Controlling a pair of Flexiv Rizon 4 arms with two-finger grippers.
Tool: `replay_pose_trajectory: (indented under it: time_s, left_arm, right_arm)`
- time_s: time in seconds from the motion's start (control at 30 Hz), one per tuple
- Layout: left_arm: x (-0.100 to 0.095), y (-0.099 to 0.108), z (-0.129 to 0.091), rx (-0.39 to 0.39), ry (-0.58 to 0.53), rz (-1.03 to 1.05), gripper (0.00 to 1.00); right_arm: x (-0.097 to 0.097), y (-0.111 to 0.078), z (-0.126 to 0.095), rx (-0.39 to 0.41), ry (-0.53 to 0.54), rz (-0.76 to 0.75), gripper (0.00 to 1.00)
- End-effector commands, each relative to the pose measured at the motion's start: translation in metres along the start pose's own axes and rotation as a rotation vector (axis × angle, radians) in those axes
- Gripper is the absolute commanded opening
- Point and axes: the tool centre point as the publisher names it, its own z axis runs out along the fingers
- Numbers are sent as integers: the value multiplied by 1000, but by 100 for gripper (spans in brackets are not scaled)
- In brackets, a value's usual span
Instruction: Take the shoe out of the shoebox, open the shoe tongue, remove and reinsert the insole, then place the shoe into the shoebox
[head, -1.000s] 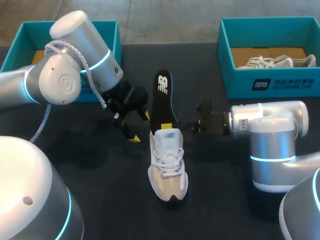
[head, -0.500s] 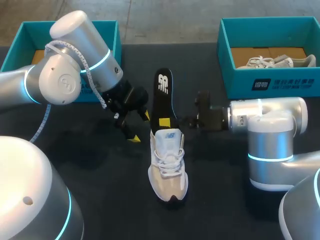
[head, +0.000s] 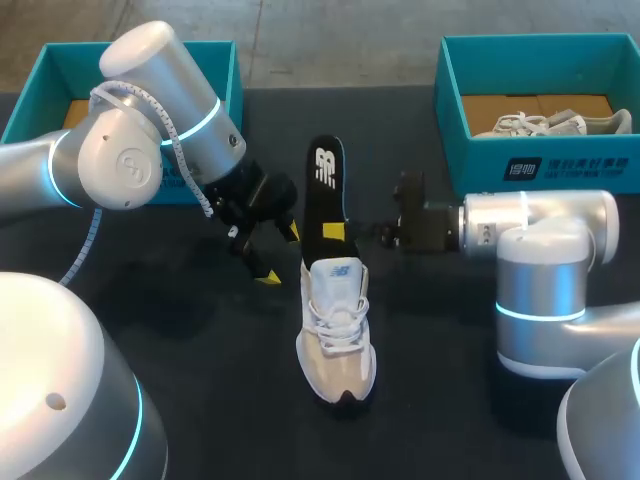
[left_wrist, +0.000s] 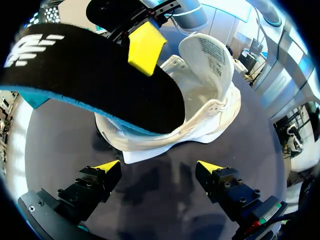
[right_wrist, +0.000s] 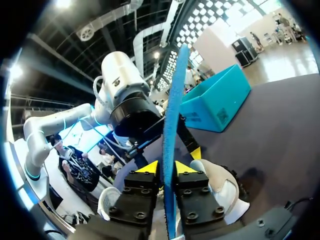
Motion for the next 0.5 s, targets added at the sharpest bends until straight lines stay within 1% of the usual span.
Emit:
replay_pose_trajectory:
  time_s: [0.03,0.5]
  left_arm:
    - [1,0,1,0,-3,1,100]
    - [1,0,1,0,-3,1,100]
  right_arm:
    - [-2,-1,4,-2,0,1,0]
    - [-4,-13,1,18,-4,55,0]
